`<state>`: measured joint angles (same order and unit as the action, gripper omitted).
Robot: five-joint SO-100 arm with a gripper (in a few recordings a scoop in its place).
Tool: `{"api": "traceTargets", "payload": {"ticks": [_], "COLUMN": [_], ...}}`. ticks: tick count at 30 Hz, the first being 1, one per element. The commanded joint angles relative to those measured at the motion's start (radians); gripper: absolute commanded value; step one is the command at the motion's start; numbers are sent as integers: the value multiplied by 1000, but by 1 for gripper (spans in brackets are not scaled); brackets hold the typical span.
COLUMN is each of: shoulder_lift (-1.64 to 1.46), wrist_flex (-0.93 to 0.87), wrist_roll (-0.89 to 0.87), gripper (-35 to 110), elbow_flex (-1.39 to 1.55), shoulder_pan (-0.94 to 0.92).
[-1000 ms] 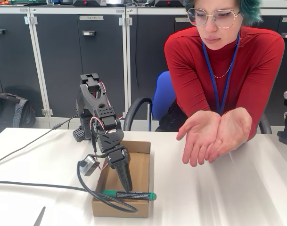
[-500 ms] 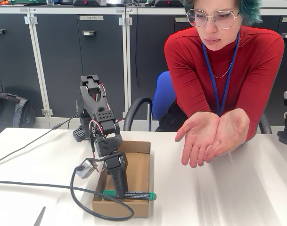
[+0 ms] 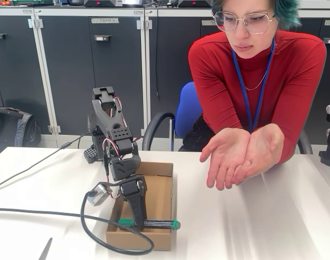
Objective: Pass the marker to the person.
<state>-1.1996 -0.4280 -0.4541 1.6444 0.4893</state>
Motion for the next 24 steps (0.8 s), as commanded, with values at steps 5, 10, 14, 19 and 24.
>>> {"api": "traceTargets", "payload": {"ticks": [5, 10, 14, 19, 24], "shoulder_lift": [-8, -8, -9, -18, -49], "wrist_flex": [3, 5, 9, 18, 48], "wrist_roll": [-3, 6, 6, 14, 34], "gripper": [-1, -5, -5, -5, -5], "elbow_flex": [-44, -49, -51, -61, -98], "shoulder_pan": [-11, -8, -6, 3, 28]}}
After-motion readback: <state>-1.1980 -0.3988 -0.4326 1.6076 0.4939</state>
